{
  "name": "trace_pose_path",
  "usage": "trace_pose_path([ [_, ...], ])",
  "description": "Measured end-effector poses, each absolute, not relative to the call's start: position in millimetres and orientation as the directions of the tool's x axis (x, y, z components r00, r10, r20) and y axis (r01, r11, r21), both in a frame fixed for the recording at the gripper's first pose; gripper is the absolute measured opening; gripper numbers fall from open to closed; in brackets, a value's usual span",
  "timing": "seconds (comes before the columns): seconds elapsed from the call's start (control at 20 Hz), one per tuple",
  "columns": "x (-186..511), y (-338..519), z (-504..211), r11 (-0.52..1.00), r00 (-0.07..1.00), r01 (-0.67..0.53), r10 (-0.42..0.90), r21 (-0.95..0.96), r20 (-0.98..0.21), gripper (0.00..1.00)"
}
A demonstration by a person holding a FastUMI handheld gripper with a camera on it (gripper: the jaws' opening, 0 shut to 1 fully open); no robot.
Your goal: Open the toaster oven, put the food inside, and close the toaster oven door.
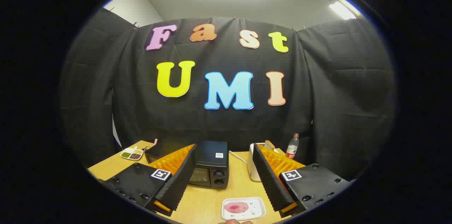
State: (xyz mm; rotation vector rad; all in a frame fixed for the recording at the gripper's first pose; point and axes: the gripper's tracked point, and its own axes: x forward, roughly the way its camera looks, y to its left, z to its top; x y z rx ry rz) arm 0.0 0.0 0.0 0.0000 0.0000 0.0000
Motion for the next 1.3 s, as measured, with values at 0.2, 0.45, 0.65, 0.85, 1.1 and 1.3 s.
trace_pose_path([
  [0.2, -1, -3, -3, 1.0, 1.0, 0.0, 0.0, -0.007, -0.009, 0.98],
  [0.45, 1, 2, -4, 1.0, 1.0, -0.01, 0.01, -0.002, -0.015, 0.98],
  [0.65, 6, 10, -7, 1.0, 0.999, -0.023, 0.023, 0.001, -0.028, 0.98],
  [0.85, 12, 23, -12, 0.999, 0.998, -0.038, 0.039, 0.009, -0.041, 0.98],
  [1.1, 23, 42, -20, 0.999, 0.996, -0.048, 0.049, 0.013, -0.08, 0.98],
  [1.3, 42, 56, -24, 0.999, 0.991, -0.042, 0.046, 0.033, -0.128, 0.98],
])
